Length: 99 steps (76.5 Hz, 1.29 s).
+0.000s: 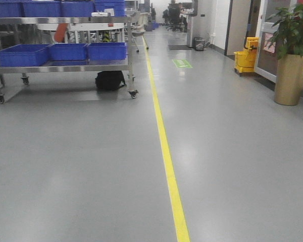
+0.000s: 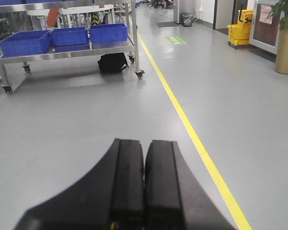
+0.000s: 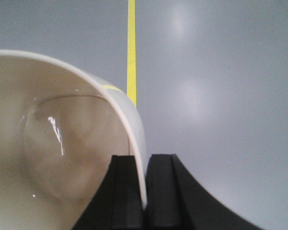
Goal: Move white bin to right shelf second layer
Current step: 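Drive the base away from the table holding the bin in the right gripper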
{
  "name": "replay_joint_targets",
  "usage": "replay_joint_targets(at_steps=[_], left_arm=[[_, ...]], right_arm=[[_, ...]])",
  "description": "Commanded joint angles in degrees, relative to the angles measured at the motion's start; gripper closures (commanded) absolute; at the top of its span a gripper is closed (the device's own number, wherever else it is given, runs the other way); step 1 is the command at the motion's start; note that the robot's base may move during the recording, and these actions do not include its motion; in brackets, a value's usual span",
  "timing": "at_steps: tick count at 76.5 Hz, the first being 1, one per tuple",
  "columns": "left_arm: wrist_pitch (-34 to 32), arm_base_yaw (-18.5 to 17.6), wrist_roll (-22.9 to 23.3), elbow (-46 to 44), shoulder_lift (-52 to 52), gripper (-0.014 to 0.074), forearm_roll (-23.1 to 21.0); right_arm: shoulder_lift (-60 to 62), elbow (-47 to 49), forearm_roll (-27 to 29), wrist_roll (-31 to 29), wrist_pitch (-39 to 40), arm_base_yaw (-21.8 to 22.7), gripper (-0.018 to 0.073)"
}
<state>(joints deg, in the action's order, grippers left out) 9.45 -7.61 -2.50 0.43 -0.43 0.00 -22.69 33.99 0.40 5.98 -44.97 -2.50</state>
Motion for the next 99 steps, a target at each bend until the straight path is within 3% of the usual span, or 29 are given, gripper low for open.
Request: replay_joint_targets(at_steps=[1,99], left_arm=[[-5.0,-0.2,0.3,2.1,-0.8,0.0512,0.0],[-5.0,-0.2,0.3,2.1,-0.8,0.0512,0.0]], right_arm=[[-0.5,1.7,0.1,0.2,5.3,0.5,0.0519],[-0.5,1.7,0.1,0.2,5.3,0.5,0.0519]])
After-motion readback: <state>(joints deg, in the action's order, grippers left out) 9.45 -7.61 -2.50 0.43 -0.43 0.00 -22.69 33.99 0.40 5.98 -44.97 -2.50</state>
